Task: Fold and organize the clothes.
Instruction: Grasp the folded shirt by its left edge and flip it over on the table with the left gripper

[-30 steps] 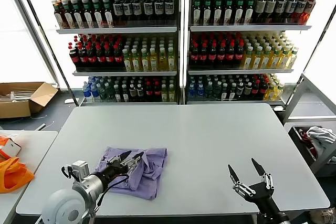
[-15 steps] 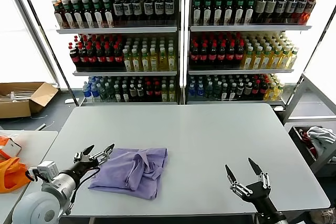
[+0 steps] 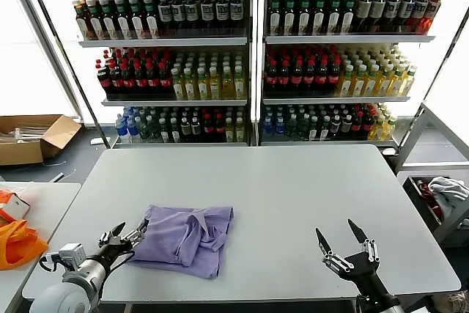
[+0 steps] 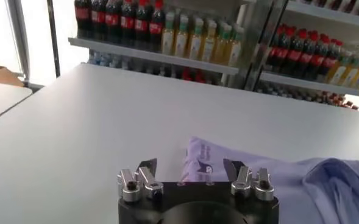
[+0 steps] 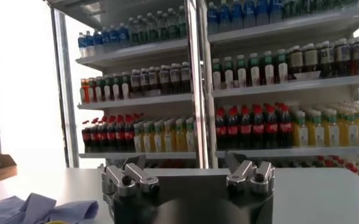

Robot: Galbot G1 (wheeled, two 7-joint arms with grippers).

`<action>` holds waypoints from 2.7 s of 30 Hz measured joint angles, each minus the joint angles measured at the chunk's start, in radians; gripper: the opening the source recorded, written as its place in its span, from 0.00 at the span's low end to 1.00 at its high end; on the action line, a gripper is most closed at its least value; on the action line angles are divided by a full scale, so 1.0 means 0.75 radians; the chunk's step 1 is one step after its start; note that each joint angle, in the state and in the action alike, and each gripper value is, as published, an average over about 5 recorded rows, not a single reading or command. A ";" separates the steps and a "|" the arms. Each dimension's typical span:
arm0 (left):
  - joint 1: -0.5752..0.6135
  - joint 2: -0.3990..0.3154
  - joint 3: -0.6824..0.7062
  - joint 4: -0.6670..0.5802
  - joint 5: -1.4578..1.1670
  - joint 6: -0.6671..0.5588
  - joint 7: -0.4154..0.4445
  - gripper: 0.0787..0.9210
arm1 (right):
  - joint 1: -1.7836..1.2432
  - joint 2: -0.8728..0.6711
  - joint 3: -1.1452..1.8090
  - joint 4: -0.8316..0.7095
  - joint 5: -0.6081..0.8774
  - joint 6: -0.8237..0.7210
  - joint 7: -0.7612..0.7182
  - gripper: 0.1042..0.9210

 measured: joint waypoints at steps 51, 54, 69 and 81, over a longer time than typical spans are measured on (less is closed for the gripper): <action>0.111 0.028 -0.453 -0.218 -0.111 -0.077 0.082 0.03 | 0.046 -0.005 -0.057 -0.009 0.019 -0.001 0.008 0.88; 0.093 -0.008 -0.299 -0.256 -0.075 -0.100 0.044 0.03 | 0.046 0.005 -0.069 -0.017 0.009 0.004 0.007 0.88; -0.203 -0.206 0.526 -0.031 0.068 -0.193 -0.128 0.03 | 0.019 0.022 -0.095 -0.025 -0.037 0.010 0.021 0.88; -0.308 -0.272 0.712 0.030 0.155 -0.245 -0.135 0.26 | 0.063 -0.004 -0.119 -0.049 -0.045 -0.058 0.076 0.88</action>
